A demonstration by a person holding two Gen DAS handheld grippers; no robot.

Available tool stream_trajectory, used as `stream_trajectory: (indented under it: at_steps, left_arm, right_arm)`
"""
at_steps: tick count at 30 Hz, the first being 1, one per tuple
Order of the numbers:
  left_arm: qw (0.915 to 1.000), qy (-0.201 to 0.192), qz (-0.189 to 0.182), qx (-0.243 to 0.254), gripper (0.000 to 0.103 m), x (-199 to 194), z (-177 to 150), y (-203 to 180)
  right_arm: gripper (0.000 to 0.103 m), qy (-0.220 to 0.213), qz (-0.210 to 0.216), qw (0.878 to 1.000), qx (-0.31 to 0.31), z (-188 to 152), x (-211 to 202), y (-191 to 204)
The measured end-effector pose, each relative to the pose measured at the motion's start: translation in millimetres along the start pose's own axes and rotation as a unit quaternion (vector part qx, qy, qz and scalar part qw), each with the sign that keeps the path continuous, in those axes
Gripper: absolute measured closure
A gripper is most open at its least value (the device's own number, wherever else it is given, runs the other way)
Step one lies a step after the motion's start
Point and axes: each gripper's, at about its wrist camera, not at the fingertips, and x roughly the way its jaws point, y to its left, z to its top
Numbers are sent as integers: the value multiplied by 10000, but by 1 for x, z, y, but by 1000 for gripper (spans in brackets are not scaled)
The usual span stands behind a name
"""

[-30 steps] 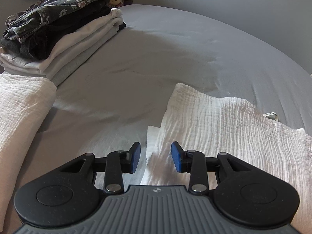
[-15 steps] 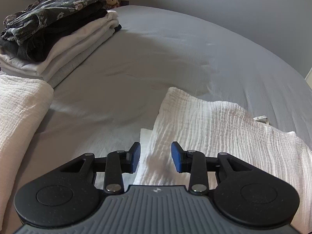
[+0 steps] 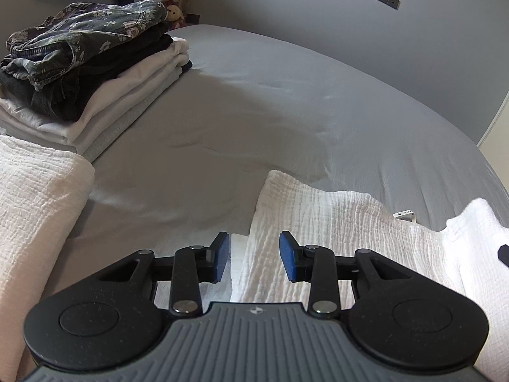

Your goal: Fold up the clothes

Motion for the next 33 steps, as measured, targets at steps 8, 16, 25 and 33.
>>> stream_trajectory:
  at_steps: [8, 16, 25, 33]
  left_arm:
    - [9987, -250, 437, -12, 62, -6, 11, 22]
    - [9982, -57, 287, -523, 62, -4, 21, 54]
    - [9972, 32, 272, -699, 63, 1, 24, 67]
    - [9972, 133, 240, -689, 63, 3, 23, 68]
  right_arm:
    - [94, 315, 323, 9986, -260, -14, 22, 81]
    - [94, 521, 608, 9949, -616, -25, 43, 156]
    - [94, 1109, 818, 9861, -933, -53, 74, 198]
    - [84, 1655, 963, 9773, -907, -69, 94, 198]
